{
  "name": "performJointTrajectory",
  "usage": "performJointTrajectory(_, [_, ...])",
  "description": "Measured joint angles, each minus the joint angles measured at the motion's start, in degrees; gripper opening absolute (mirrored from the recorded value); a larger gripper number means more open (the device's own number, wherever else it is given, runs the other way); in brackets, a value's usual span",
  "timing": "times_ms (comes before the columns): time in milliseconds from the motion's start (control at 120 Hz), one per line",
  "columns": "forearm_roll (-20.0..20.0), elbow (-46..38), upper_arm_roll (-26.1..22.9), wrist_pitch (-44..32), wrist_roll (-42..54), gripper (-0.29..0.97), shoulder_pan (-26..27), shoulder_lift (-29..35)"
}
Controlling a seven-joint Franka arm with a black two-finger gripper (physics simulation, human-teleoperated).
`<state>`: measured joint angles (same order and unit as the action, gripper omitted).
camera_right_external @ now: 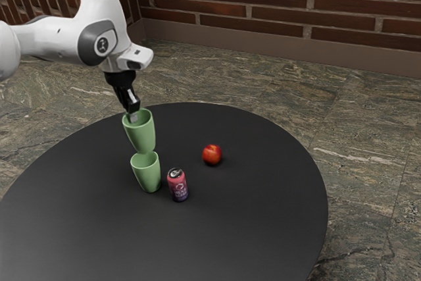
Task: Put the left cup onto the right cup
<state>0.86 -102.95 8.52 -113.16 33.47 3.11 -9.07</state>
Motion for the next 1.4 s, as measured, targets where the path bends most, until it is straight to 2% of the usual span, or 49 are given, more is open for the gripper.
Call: performJointTrajectory(1400, [0.27, -2.40, -0.09, -0.89, -0.11, -0.11, -0.54, -0.11])
